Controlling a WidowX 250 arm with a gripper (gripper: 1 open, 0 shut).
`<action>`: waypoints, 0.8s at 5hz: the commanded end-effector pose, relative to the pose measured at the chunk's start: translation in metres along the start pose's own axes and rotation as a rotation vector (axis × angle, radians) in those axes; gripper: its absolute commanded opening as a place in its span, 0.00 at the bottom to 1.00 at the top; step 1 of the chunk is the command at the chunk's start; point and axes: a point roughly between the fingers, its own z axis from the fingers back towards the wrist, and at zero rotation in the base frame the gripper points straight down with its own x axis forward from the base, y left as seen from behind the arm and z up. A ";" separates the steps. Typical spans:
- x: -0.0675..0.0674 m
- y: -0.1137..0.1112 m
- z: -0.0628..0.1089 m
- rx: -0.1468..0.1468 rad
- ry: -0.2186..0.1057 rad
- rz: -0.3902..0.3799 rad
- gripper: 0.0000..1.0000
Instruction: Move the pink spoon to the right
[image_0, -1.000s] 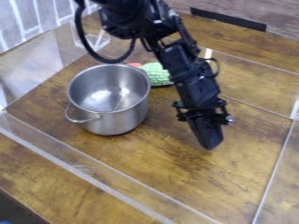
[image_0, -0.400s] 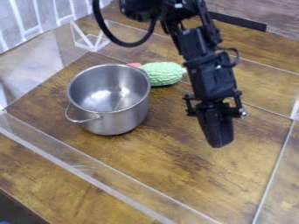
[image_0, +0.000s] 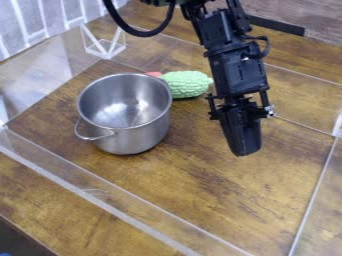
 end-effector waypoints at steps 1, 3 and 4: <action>-0.002 -0.030 0.044 0.042 -0.090 -0.025 1.00; 0.005 -0.028 0.040 0.046 -0.064 -0.016 1.00; -0.001 -0.025 0.040 0.046 -0.019 -0.048 1.00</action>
